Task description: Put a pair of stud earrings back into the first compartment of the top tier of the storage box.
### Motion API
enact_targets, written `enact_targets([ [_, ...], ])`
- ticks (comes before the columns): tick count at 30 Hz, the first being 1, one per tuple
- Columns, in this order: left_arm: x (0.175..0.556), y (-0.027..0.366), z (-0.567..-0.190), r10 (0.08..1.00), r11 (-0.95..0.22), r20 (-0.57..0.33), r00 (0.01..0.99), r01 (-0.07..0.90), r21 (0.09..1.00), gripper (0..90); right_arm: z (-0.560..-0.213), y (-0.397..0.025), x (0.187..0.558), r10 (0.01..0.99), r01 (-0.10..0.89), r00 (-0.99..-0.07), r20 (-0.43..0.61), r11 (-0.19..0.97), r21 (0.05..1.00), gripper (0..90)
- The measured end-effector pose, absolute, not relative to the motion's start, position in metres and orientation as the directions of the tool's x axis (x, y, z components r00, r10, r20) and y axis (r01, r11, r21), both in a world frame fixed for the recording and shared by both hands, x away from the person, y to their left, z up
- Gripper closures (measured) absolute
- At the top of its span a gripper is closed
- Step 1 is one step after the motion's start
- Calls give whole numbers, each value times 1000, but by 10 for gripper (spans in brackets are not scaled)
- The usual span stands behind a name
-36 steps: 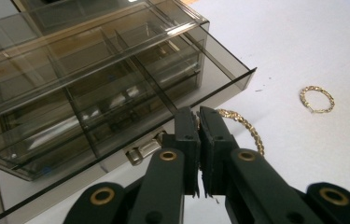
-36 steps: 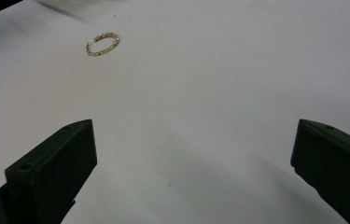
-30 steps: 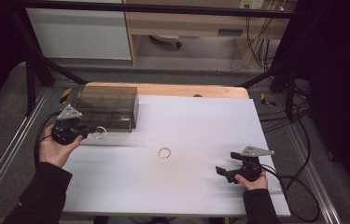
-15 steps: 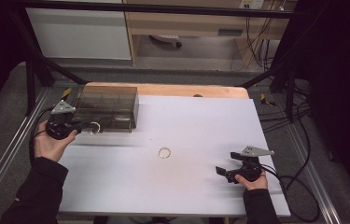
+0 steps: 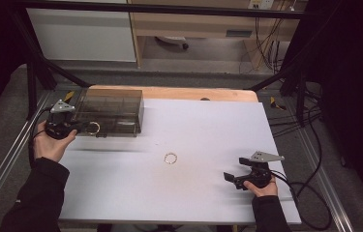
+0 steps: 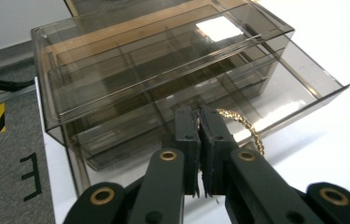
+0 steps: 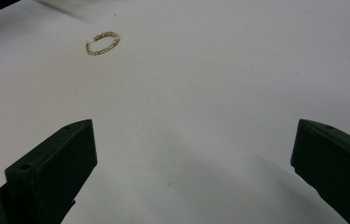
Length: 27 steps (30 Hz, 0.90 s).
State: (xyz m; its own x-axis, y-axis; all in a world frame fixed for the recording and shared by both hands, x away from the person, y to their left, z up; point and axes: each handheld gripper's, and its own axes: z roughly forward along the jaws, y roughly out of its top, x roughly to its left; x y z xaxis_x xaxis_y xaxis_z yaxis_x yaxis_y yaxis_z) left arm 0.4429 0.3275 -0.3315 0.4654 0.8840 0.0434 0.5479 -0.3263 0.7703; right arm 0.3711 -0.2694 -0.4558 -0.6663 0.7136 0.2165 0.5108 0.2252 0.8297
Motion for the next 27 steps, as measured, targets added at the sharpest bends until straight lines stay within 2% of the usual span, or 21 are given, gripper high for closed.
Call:
enact_targets([
  [27,470,351,-347,929,-265,39,368,589,763,866,-455,-269,371,714,516,-664,222,222,827,7],
])
